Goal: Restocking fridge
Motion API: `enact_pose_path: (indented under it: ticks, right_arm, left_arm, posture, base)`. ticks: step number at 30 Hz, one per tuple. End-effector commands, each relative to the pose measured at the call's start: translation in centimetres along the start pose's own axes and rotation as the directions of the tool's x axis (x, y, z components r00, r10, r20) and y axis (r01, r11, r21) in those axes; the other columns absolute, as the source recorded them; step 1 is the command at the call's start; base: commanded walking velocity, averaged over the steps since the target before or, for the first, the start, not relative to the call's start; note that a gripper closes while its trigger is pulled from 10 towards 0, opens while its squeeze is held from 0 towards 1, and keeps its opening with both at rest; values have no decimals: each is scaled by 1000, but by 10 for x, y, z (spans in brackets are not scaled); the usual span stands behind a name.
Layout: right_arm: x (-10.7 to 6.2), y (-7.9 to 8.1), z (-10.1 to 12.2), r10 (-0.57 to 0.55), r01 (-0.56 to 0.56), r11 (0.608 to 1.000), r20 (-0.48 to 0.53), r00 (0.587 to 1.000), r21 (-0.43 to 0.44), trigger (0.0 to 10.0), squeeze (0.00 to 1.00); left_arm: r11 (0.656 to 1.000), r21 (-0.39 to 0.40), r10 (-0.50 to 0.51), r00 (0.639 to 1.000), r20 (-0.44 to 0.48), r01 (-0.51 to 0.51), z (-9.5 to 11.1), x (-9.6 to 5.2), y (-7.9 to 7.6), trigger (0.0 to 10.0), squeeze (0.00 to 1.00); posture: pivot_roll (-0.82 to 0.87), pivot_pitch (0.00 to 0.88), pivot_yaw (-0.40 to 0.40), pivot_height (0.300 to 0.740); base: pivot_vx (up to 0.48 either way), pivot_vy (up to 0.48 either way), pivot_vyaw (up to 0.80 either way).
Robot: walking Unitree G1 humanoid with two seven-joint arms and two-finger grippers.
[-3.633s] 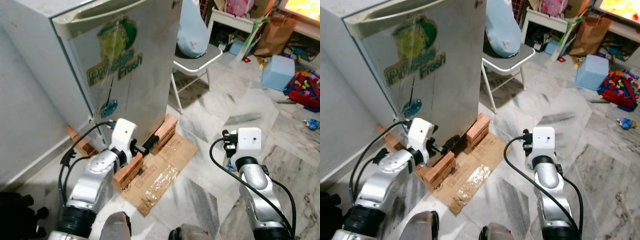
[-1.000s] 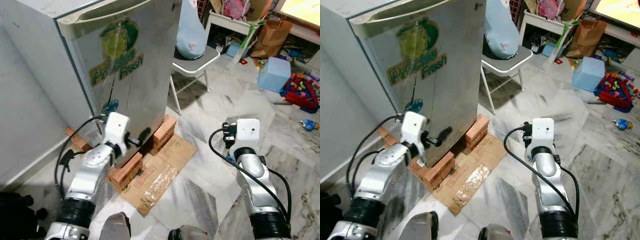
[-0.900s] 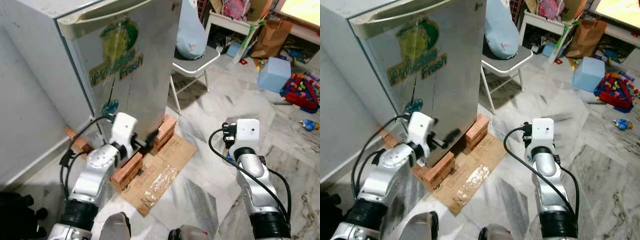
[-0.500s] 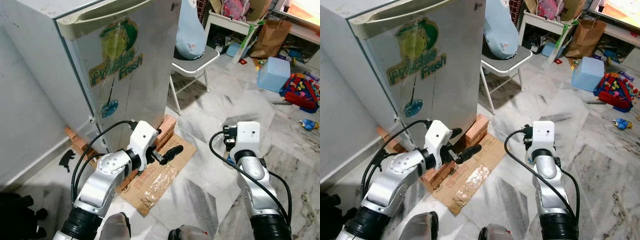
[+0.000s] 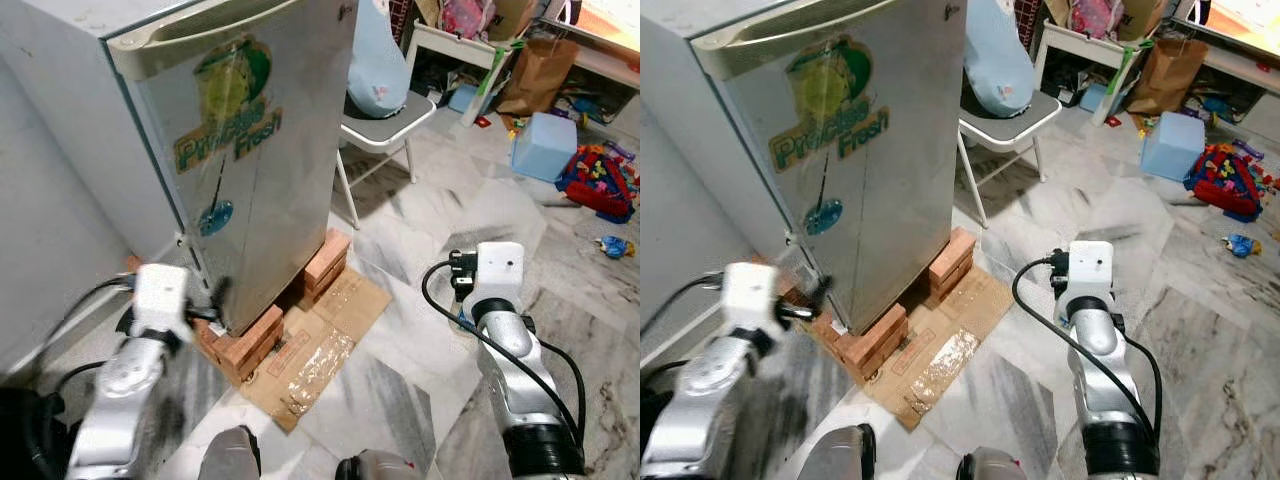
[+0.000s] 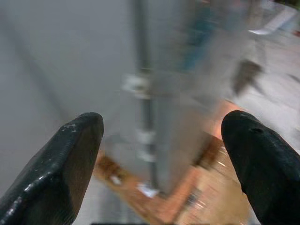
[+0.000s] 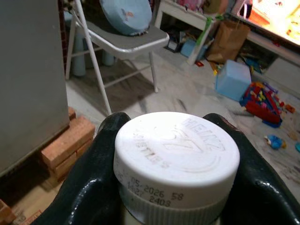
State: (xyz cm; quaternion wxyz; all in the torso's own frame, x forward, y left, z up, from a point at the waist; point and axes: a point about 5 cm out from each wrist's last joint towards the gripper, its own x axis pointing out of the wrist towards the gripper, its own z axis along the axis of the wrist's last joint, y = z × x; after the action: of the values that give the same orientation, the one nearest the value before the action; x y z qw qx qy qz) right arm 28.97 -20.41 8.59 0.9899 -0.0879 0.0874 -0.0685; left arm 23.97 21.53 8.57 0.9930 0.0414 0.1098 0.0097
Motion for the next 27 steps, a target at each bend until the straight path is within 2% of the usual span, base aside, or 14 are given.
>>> enact_pose_path:
  ticks: [1, 2, 4, 8, 9, 10, 11, 13, 14, 17, 23, 26, 27]
  right_arm:
    - [4, -1, 7, 6, -6, 1000, 27, 1000, 3, 10000, 0]
    - [6, 2, 8, 17, -18, 1000, 28, 999, 3, 10000, 0]
    - [7, 3, 9, 25, -25, 1000, 30, 999, 1, 10000, 0]
    - [7, 3, 10, 31, -31, 1000, 33, 999, 0, 10000, 0]
    - [6, 2, 11, 32, -32, 999, 35, 999, -2, 10000, 0]
    - [6, 2, 11, 32, -32, 999, 35, 999, -2, 10000, 0]
    - [5, 0, 12, 32, -32, 999, 36, 999, -6, 10000, 0]
    - [4, -2, 12, 30, -30, 1000, 37, 999, -10, 10000, 0]
    - [3, -6, 12, 20, -19, 1000, 34, 999, -15, 10000, 0]
    - [-1, -11, 12, 6, -6, 1000, 33, 999, -18, 10000, 0]
    - [-4, -14, 12, 0, 0, 1000, 32, 999, -22, 10000, 0]
    - [-5, -15, 11, 0, 0, 1000, 28, 1000, -24, 10000, 0]
    - [-5, -14, 12, 2, -1, 1000, 27, 1000, -25, 10000, 0]
  left_arm:
    - [998, -16, 65, 998, 14, -65, 2, -2, 12, 10000, 0]
    - [992, -30, 121, 993, 9, -120, 2, -2, 24, 10000, 0]
    - [991, -14, 136, 991, 17, -136, 4, 6, 30, 10000, 0]
    - [989, -7, 146, 989, 26, -146, 11, 24, 36, 10000, 0]
    - [991, -8, 137, 990, 36, -137, 17, 33, 36, 10000, 0]
    - [991, -8, 137, 990, 36, -137, 17, 33, 36, 10000, 0]
    - [993, -7, 117, 992, 47, -117, 25, 45, 34, 10000, 0]
    - [994, -3, 107, 993, 53, -107, 29, 50, 33, 10000, 0]
    - [996, 1, 92, 994, 66, -92, 37, 63, 29, 10000, 0]
    - [996, 2, 84, 993, 83, -85, 46, 76, 25, 10000, 0]
    - [997, 2, 79, 993, 91, -80, 55, 92, 20, 10000, 0]
    - [999, -5, 50, 994, 93, -50, 61, 101, 10, 10000, 0]
    - [1000, -2, 17, 996, 87, -17, 63, 106, -1, 10000, 0]
  posture:
    - [96, 81, -94, 740]
    - [99, 84, -98, 740]
    - [96, 91, -107, 740]
    - [80, 101, -114, 740]
    - [68, 110, -115, 740]
    - [68, 110, -115, 740]
    - [49, 121, -114, 740]
    - [39, 128, -111, 740]
    - [26, 133, -108, 740]
    - [1, 145, -105, 740]
    - [-17, 160, -108, 740]
    - [-17, 162, -109, 740]
    - [-16, 162, -108, 740]
  base:
    - [0, 0, 0]
    - [0, 0, 0]
    - [0, 0, 0]
    - [0, 0, 0]
    - [0, 0, 0]
    - [0, 0, 0]
    - [0, 0, 0]
    - [0, 0, 0]
    - [0, 0, 0]
    - [0, 0, 0]
    - [0, 0, 0]
    - [0, 0, 0]
    - [0, 0, 0]
